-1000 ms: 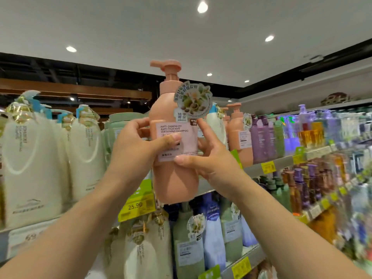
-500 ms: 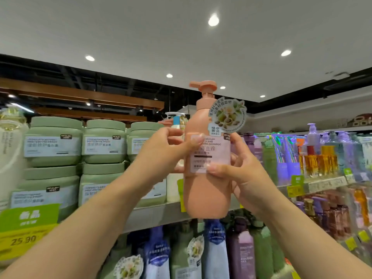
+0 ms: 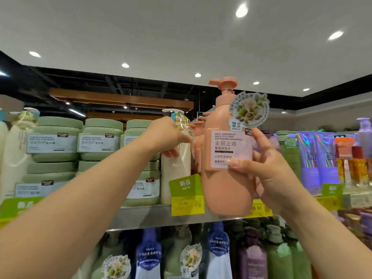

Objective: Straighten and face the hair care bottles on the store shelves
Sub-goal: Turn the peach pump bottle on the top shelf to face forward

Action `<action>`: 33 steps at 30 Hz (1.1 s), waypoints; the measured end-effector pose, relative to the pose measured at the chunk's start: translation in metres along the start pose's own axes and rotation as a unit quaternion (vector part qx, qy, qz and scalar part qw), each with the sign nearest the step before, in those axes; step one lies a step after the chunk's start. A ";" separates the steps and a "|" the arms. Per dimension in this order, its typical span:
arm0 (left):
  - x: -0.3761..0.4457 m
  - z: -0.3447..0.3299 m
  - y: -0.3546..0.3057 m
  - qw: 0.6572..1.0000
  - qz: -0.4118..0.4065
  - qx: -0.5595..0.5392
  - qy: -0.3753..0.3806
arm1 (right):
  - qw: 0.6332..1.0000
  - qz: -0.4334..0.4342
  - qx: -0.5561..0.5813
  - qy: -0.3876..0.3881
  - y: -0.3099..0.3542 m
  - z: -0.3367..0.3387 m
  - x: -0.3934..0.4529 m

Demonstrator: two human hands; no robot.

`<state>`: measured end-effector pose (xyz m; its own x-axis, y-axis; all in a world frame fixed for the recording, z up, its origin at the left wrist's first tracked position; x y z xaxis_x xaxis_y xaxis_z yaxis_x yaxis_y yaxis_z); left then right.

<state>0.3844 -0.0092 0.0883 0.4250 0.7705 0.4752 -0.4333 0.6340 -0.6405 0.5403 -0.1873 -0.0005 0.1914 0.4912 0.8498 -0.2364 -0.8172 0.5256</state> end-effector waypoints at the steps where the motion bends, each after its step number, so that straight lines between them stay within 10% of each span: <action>1: 0.002 -0.002 0.000 1.000 0.005 0.008 -0.002 | 1.000 -0.004 -0.002 -0.003 -0.003 0.000 0.000; 18: -0.021 0.001 -0.017 0.984 -0.087 0.080 -0.136 | 1.000 0.004 -0.007 -0.025 -0.014 -0.003 -0.004; 33: -0.071 0.121 0.005 0.949 -0.144 -0.216 -0.179 | 0.998 0.033 0.060 0.004 -0.008 -0.068 0.029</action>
<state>0.2562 -0.0521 0.1241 0.1458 0.5912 0.7933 0.0581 0.7953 -0.6034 0.4824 -0.1463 0.0226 0.1723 0.4375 0.8826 -0.1323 -0.8776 0.4608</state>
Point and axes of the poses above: each hand's wrist, its own x-axis towards the middle knuckle, its own z-axis out of the back of the hand, y = z × x, the point moved 3 cm from there along x, towards the middle knuckle, and after that the axes turned 11 degrees about z, right-handed, at the moved point
